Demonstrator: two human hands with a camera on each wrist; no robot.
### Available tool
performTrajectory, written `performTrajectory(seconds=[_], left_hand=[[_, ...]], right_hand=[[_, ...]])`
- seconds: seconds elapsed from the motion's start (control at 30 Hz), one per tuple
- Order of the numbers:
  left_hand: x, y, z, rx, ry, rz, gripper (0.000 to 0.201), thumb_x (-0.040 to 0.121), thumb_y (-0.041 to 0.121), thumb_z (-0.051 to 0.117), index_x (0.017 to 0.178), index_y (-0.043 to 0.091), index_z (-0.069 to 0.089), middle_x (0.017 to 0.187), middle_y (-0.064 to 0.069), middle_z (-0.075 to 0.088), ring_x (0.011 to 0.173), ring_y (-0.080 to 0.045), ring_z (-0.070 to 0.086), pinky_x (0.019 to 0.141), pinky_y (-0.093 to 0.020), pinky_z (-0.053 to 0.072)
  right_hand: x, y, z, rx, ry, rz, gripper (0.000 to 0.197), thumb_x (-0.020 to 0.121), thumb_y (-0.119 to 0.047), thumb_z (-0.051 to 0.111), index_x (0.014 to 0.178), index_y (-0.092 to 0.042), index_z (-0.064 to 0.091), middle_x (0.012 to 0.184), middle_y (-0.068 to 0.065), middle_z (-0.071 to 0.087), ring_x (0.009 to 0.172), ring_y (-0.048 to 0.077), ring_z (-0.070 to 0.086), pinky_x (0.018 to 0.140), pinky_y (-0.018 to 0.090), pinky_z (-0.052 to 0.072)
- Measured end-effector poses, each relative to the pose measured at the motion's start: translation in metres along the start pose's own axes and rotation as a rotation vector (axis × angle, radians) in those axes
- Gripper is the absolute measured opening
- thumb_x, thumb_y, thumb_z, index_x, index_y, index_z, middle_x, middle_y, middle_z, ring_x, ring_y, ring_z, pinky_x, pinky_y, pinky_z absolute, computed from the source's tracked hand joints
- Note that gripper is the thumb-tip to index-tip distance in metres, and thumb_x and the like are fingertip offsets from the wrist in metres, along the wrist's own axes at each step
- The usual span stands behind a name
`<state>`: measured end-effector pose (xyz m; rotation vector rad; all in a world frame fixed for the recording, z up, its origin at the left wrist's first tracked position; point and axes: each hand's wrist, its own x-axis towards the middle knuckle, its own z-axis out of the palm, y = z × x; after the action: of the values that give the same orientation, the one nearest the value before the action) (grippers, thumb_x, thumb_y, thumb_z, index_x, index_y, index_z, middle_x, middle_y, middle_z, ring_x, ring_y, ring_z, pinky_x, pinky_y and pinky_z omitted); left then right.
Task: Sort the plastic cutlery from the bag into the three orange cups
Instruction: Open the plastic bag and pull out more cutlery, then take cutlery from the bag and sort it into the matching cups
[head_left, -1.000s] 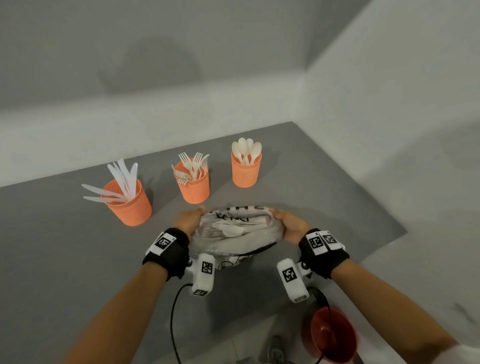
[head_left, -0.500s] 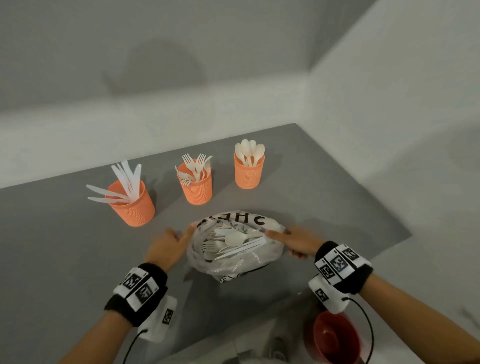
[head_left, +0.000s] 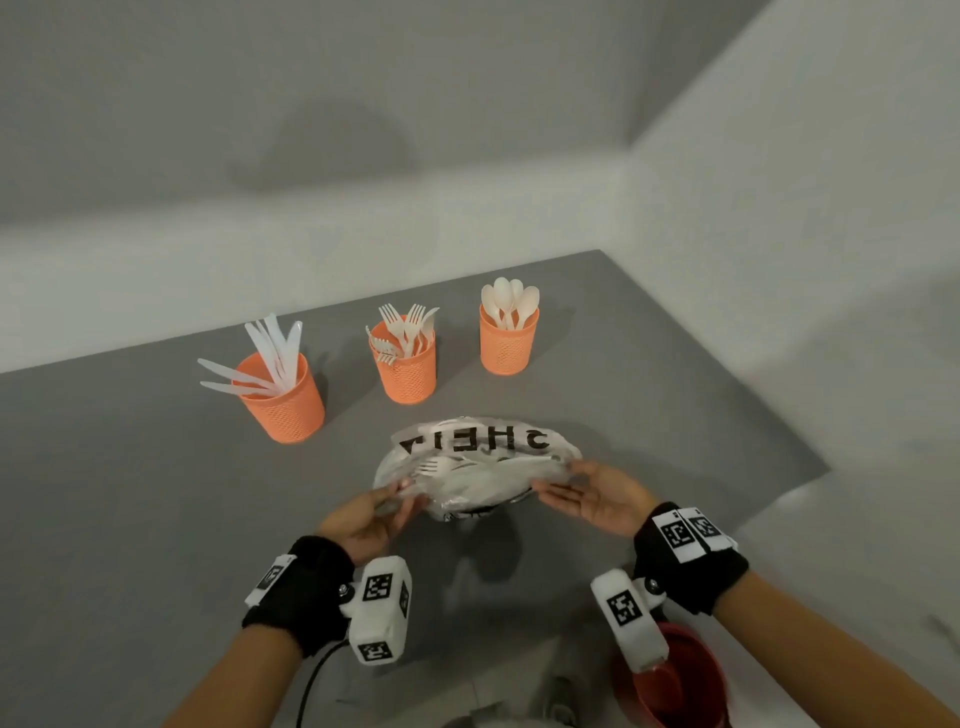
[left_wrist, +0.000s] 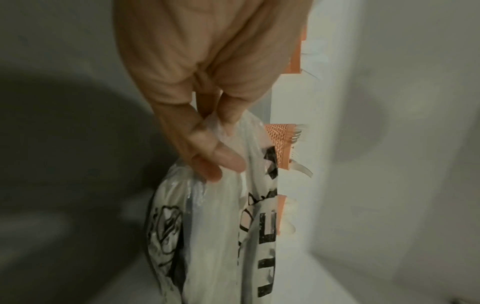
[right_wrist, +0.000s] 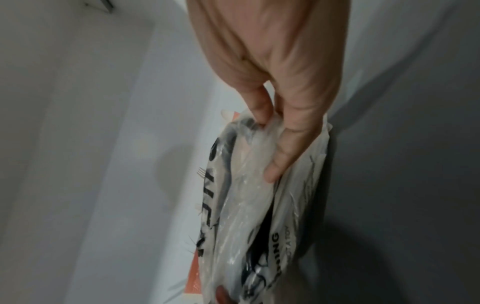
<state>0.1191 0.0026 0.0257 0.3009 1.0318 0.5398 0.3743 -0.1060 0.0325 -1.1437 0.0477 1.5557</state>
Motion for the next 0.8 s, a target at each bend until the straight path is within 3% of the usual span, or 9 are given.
performTrajectory(seconds=[0.17,0.3,0.37,0.43,0.47,0.53,0.63,0.7,0.8], left_hand=[[-0.001,-0.005,0.014,-0.199,-0.029,0.092,0.021,0.096,0.006,0.038,0.086,-0.002,0.056,0.067,-0.020,0.071,0.057,-0.026,0.070,0.048,-0.027,0.057],[0.001,-0.007,0.021,-0.207,-0.018,0.098,0.024,0.095,0.009,0.032,0.086,0.003,0.053,0.073,-0.016,0.069,0.067,-0.026,0.063,0.049,-0.023,0.055],[0.005,-0.010,0.024,-0.197,-0.025,0.092,0.021,0.088,0.008,0.031,0.081,0.007,0.050,0.074,-0.010,0.060,0.065,-0.020,0.054,0.052,-0.024,0.049],[0.009,-0.013,0.026,-0.197,-0.047,0.114,0.013,0.073,0.009,0.035,0.066,0.010,0.046,0.054,-0.002,0.049,0.047,-0.015,0.049,0.059,-0.026,0.040],[0.011,-0.014,0.025,-0.194,-0.064,0.134,0.012,0.067,0.012,0.037,0.056,0.012,0.043,0.045,0.001,0.042,0.040,-0.013,0.044,0.060,-0.025,0.035],[0.015,-0.015,0.024,-0.133,-0.084,0.181,0.022,0.065,0.018,0.038,0.044,0.014,0.041,0.041,0.002,0.038,0.043,-0.015,0.040,0.060,-0.026,0.033],[0.018,-0.017,0.028,0.142,-0.021,0.230,0.035,0.087,0.029,0.038,0.059,0.012,0.052,0.044,0.001,0.049,0.049,-0.018,0.049,0.052,-0.025,0.044],[0.019,-0.020,0.030,0.398,0.132,0.282,0.043,0.098,0.036,0.033,0.074,0.009,0.057,0.054,-0.005,0.061,0.053,-0.017,0.060,0.054,-0.025,0.049],[0.022,-0.023,0.025,0.787,0.344,0.564,0.036,0.098,0.029,0.038,0.116,-0.002,0.046,0.111,-0.022,0.059,0.103,-0.035,0.059,0.084,-0.042,0.050]], right_hand=[[0.001,0.003,0.007,0.155,0.062,-0.107,0.028,0.074,0.002,0.038,0.098,0.003,0.051,0.096,0.024,0.057,0.082,0.035,0.060,0.051,0.035,0.059],[0.006,0.002,0.012,0.217,0.117,-0.154,0.023,0.084,0.000,0.028,0.088,0.002,0.051,0.085,0.018,0.058,0.077,0.031,0.057,0.046,0.034,0.056],[0.012,0.003,0.014,0.256,0.130,-0.176,0.022,0.069,0.001,0.031,0.078,-0.001,0.052,0.067,0.012,0.056,0.068,0.023,0.052,0.045,0.031,0.054],[0.017,0.007,0.017,0.292,0.114,-0.214,0.020,0.057,-0.003,0.030,0.060,-0.005,0.050,0.047,0.005,0.048,0.049,0.017,0.048,0.043,0.024,0.052],[0.018,0.009,0.017,0.311,0.098,-0.233,0.018,0.055,-0.004,0.029,0.051,-0.008,0.046,0.040,0.002,0.042,0.039,0.014,0.042,0.041,0.018,0.047],[0.017,0.012,0.021,0.280,0.054,-0.260,0.020,0.054,-0.007,0.027,0.039,-0.014,0.038,0.032,-0.004,0.030,0.028,0.009,0.029,0.036,0.011,0.031],[0.023,0.014,0.020,0.021,0.145,-0.265,0.042,0.069,-0.005,0.028,0.030,-0.019,0.038,0.028,-0.005,0.028,0.025,0.007,0.027,0.034,0.011,0.025],[0.037,0.018,0.010,-0.225,0.272,-0.267,0.045,0.087,-0.006,0.026,0.048,-0.014,0.046,0.041,0.002,0.042,0.036,0.011,0.042,0.038,0.016,0.038],[0.035,0.019,0.000,-0.666,0.377,-0.418,0.024,0.095,-0.013,0.030,0.086,-0.009,0.052,0.086,0.013,0.056,0.081,0.026,0.057,0.070,0.038,0.053]])
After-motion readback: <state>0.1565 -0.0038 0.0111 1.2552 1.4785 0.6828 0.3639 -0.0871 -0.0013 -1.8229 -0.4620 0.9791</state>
